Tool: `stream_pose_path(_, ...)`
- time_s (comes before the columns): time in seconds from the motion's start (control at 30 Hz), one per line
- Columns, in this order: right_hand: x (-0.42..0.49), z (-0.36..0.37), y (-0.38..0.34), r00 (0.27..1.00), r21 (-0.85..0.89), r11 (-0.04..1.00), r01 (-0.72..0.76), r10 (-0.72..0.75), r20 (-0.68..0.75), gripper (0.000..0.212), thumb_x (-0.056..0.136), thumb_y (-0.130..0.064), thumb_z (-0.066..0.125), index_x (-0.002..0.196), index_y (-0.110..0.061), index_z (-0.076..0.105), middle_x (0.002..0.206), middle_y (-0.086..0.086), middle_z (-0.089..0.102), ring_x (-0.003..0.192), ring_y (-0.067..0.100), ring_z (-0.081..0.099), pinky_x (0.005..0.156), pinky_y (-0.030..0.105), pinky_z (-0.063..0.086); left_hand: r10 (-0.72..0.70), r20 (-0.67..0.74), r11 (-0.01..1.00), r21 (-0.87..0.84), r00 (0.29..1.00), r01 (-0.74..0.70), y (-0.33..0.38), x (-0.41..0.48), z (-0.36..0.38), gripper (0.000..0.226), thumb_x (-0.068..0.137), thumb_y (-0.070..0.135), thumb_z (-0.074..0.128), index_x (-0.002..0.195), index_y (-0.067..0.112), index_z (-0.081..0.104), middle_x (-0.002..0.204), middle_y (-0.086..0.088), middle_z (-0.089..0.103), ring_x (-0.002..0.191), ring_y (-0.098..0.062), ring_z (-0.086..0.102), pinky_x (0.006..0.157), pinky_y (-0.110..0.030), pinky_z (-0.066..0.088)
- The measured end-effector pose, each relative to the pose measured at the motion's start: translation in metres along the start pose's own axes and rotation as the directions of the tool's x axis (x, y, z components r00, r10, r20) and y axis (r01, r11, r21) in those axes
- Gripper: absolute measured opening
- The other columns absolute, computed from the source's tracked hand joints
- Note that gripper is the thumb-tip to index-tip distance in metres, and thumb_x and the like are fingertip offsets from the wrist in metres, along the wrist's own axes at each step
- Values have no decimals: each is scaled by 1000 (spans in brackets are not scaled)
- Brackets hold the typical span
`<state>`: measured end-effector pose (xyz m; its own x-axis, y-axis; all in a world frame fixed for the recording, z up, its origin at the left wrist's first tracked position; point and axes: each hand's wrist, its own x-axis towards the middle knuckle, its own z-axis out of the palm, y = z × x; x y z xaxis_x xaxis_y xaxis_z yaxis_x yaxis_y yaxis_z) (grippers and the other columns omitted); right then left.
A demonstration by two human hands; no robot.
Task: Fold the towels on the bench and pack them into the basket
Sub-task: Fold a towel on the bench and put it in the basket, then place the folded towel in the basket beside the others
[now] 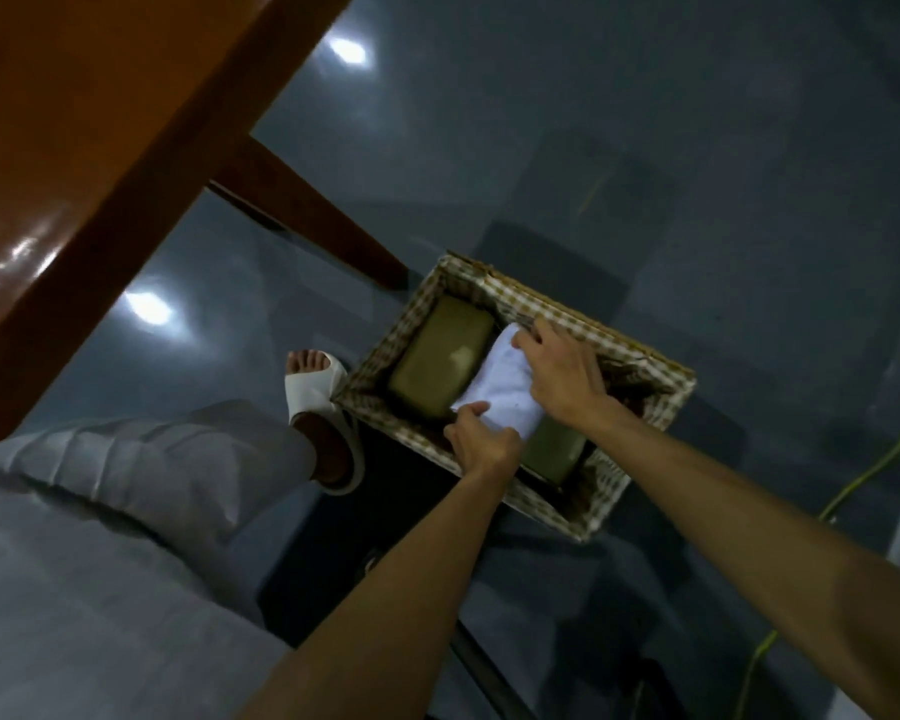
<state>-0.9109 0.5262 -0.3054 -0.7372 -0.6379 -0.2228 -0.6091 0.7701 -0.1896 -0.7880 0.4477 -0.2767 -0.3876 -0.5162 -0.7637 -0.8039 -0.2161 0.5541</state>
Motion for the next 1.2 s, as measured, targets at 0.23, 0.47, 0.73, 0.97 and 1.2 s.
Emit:
stream_pose_path(0.23,19,33,-7,999,-16,999,-44,44,-6,59,62,3,83,118,-5,65,102,18,61,83,37,63,53,35,42,-10,141,967,255,990,-26,-2,30,1,52,98,7,57,148,9,43,154,-17,30,137,-34,42,99,-27,41)
stream_pose_path(0.47,32,76,3,951,-29,999,39,-47,-307,26,75,6,72,98,-7,72,92,11,67,84,32,64,60,37,52,-116,160,871,490,980,23,0,56,3,63,94,21,64,150,12,37,153,-20,33,138,-40,37,112,-45,37)
stream_pose_path(0.73,34,105,1,922,-93,995,-31,-7,-387,22,81,-1,60,99,-9,70,103,13,66,94,33,54,80,43,39,321,471,189,819,822,-543,-44,20,16,92,89,41,65,160,10,16,164,-20,18,149,-39,22,118,-53,27)
stream_pose_path(0.97,21,86,-4,818,-26,987,161,-149,-556,23,103,-12,52,94,-5,72,90,17,61,81,32,50,67,41,36,-21,539,277,812,842,-513,-32,54,13,108,94,45,59,160,18,-22,164,-17,-31,154,-40,-20,124,-58,1)
stream_pose_path(1.2,41,105,16,993,78,993,-84,77,85,34,94,-10,58,125,3,57,137,29,45,118,49,48,92,53,50,-20,570,250,798,821,-548,-25,82,-7,117,92,43,67,159,6,-21,169,-16,-19,158,-35,1,123,-55,14)
